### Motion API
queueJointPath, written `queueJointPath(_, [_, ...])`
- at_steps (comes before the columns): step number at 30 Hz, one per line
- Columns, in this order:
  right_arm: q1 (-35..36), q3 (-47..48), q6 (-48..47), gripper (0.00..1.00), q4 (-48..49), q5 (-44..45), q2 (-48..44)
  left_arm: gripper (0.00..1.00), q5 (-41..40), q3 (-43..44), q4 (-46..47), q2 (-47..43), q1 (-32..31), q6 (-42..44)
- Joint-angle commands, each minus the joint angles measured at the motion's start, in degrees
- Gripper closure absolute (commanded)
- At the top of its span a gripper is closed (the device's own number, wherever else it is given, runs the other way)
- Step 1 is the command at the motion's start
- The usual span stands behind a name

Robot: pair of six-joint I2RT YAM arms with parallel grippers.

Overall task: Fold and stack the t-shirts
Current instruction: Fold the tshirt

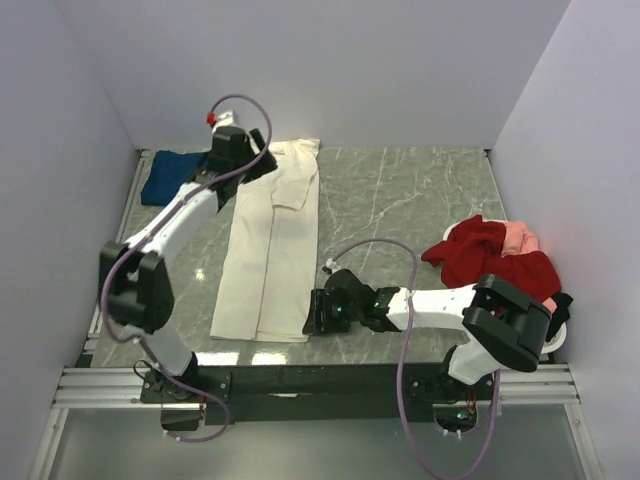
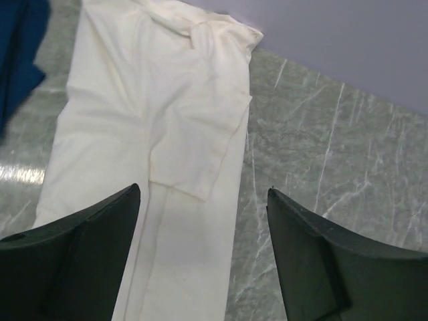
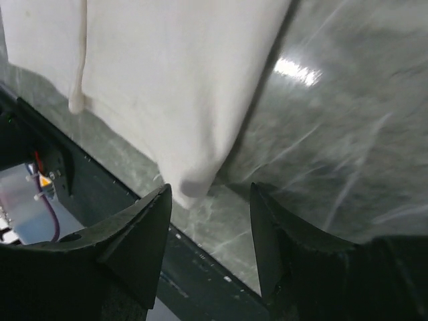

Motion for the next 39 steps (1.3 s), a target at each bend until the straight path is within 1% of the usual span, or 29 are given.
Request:
queueJointPath(1, [3.71,-0.78,4.45,0.43,2.71,2.07,1.29,0.20,-3.48,-12.02,2.34,-9.17,0.02,-5.55])
queueJointPath(2, [4.42,-0.68,4.89,0.44,2.54,2.42,2.17,0.21,-4.35,-14.77,2.35,-11.63,0.02,-6.61])
queueJointPath(3, [4.95,-0.60,5.68,0.46,2.45,2.68,2.52,0.22,-4.97,-17.58,2.70,-16.52,0.02,-7.57])
queueJointPath(4, [5.30,-0.77,6.03,0.48,2.36,2.86,2.62,0.24,-5.06,-23.27,3.66,-18.92,-0.06,-8.80])
queueJointPath(5, [5.39,-1.03,6.21,0.50,2.27,3.21,2.44,0.25,-5.32,-25.76,4.46,-21.29,-0.06,-9.51])
queueJointPath(6, [5.39,-1.38,6.47,0.51,2.18,3.56,2.27,0.26,-5.67,-28.13,4.46,-25.49,-0.15,-10.21])
queueJointPath(7, [5.39,-1.91,6.56,0.54,2.18,4.09,1.83,0.27,-6.02,-32.42,4.55,-27.62,-0.24,-11.35])
queueJointPath(8, [5.39,-2.17,6.65,0.55,1.75,4.53,1.13,0.29,-6.11,-34.47,4.64,-29.65,-0.59,-11.71])
queueJointPath(9, [5.30,-2.26,6.39,0.60,1.48,5.23,0.86,0.29,-6.55,-36.23,4.47,-33.24,-0.94,-12.50])
queueJointPath(10, [5.39,-2.26,6.21,0.62,1.13,5.76,0.51,0.31,-7.51,-39.55,4.20,-34.92,-1.38,-12.68])
queueJointPath(11, [5.39,-2.35,6.21,0.65,0.61,6.37,0.16,0.32,-8.48,-40.98,3.68,-36.33,-2.34,-13.12])
queueJointPath(12, [5.30,-2.44,5.86,0.74,0.43,6.55,0.07,0.34,-9.44,-42.38,2.28,-38.87,-3.05,-13.64])
queueJointPath(13, [5.22,-2.44,5.69,0.81,0.25,6.81,-0.02,0.35,-10.15,-45.09,1.57,-39.94,-3.66,-14.69])
queueJointPath(15, [4.78,-2.35,4.73,0.93,-0.89,6.91,-0.02,0.39,-12.26,-47.48,-0.62,-42.22,-5.86,-16.45])
queueJointPath(16, [4.60,-2.79,4.37,0.96,-1.24,7.08,-0.63,0.41,-12.70,-49.76,-1.07,-42.76,-7.61,-18.03])
queueJointPath(18, [3.46,-4.19,3.93,1.00,-1.86,7.26,-2.03,0.43,-14.28,-51.62,-2.47,-43.90,-9.63,-20.23])
queueJointPath(19, [2.94,-5.07,3.75,1.00,-2.03,7.17,-2.91,0.44,-14.98,-53.10,-3.52,-44.34,-10.95,-22.41])
queueJointPath(20, [2.23,-7.34,3.66,1.00,-2.47,7.08,-5.18,0.45,-16.73,-53.64,-4.49,-44.69,-13.75,-23.65])
queueJointPath(21, [0.66,-8.49,3.14,1.00,-2.65,6.91,-6.51,0.46,-17.53,-53.99,-5.20,-45.31,-15.08,-24.88])
queueJointPath(22, [-0.05,-10.68,2.88,1.00,-3.00,6.64,-9.13,0.46,-18.24,-54.69,-6.86,-45.75,-17.88,-27.59])
queueJointPath(25, [-2.34,-13.94,1.91,1.00,-5.20,6.38,-14.76,0.47,-19.74,-55.75,-10.19,-46.72,-22.28,-32.62])
queueJointPath(28, [-2.61,-14.92,1.12,1.00,-7.74,5.94,-18.29,0.48,-19.04,-57.07,-12.93,-47.77,-25.45,-37.10])
queueJointPath(34, [-2.69,-17.99,1.38,1.00,-9.33,4.62,-22.86,0.55,-17.98,-59.53,-25.58,-53.83,-30.81,-46.16])
queueJointPath(36, [-2.69,-18.26,1.12,1.00,-10.21,4.79,-23.57,0.56,-17.46,-59.97,-29.96,-56.46,-31.61,-48.52])
queueJointPath(39, [-2.70,-17.82,0.76,1.00,-11.26,4.97,-24.19,0.57,-15.70,-60.85,-34.10,-58.67,-32.76,-50.81])
